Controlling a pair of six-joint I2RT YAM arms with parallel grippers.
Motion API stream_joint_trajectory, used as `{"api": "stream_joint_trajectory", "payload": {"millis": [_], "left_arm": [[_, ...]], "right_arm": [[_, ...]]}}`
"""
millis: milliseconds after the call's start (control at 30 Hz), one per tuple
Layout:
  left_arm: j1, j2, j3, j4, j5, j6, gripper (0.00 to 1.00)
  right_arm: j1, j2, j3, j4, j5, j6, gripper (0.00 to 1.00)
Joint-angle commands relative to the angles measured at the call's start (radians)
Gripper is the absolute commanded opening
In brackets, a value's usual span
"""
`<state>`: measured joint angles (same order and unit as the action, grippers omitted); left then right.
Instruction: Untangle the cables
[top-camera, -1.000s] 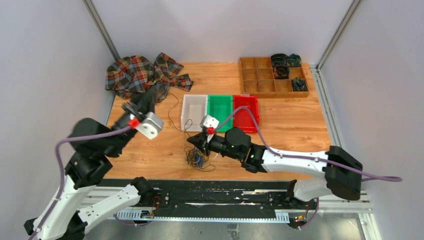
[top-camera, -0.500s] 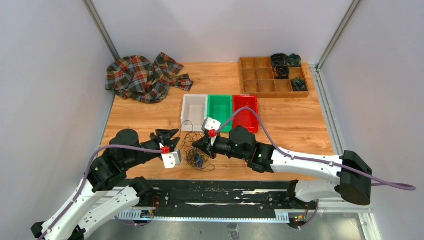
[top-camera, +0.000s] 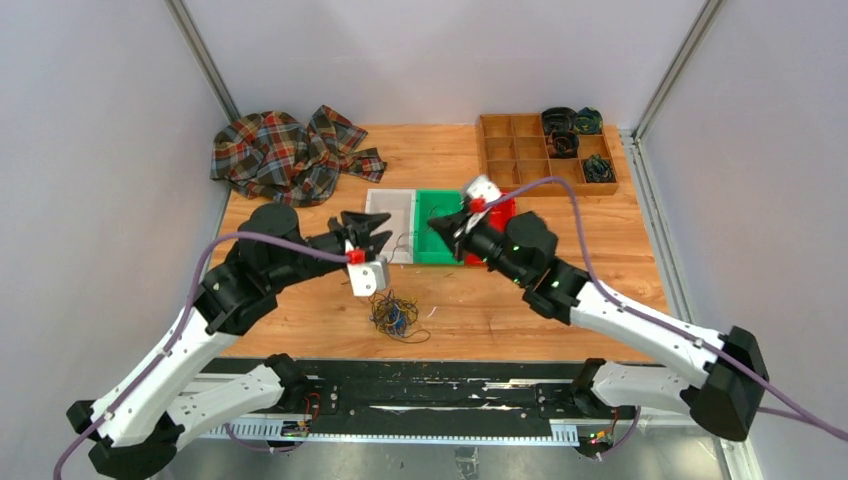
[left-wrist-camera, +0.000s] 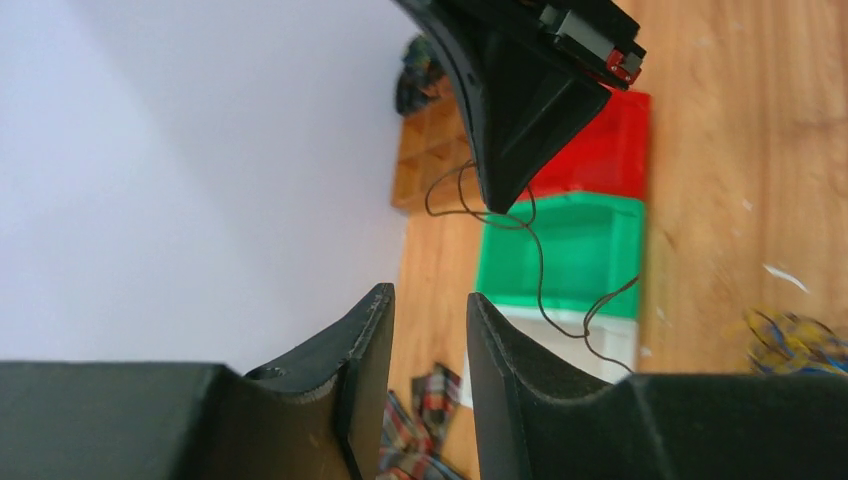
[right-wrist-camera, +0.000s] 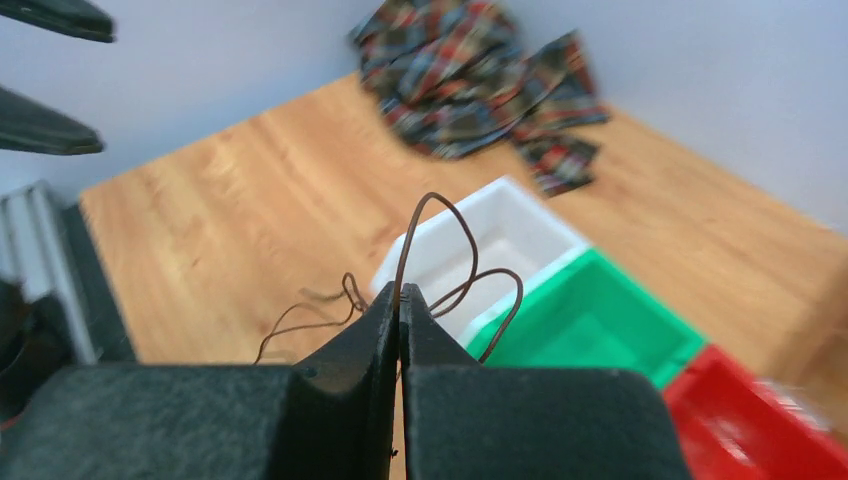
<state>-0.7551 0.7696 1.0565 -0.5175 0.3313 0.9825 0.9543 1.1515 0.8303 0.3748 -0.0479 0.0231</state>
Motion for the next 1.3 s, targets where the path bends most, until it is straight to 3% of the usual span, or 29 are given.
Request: {"api": "stream_joint_trajectory", "payload": {"millis": [0,167,400,533,767,1000,1267], "left_arm": [[-0.006,0.098,0.14,0.1,-0.017,-0.044,0.39],[-0.005,0.069,0.118,0.078,-0.03,-0.089,0.56],[-0.006,0.026,0.135,-0.042,-0.096,-0.106,0.67],[-0.006,-0.001,0.12,-0.103,-0.141,-0.101,0.73],[-0.006,0.035,0.175,-0.284,-0.273,-0.211,0.99],[-0.002,0.063,0.208,-0.418,-0.332,-0.296,0.98],[0.037,0.09,0.236,-0.471,-0.337,-0.365,0.98]], "right_arm": [[-0.142,-0.114,0.105,-0.001,0.073,0.03,0.01],[-0.261,-0.175,0.243,-0.034,0.078,0.019,0.01],[-0.351,-0.198,0.342,-0.047,0.137,-0.01,0.01],[-0.362,-0.18,0.349,-0.066,0.129,-0.003,0.01],[-0.376,-0.142,0.293,-0.061,0.148,-0.022,0.01],[-0.418,-0.101,0.294,-0.056,0.128,-0.014,0.01],[-0.433,-0.1,0.456,-0.075,0.078,0.019,0.01]]}}
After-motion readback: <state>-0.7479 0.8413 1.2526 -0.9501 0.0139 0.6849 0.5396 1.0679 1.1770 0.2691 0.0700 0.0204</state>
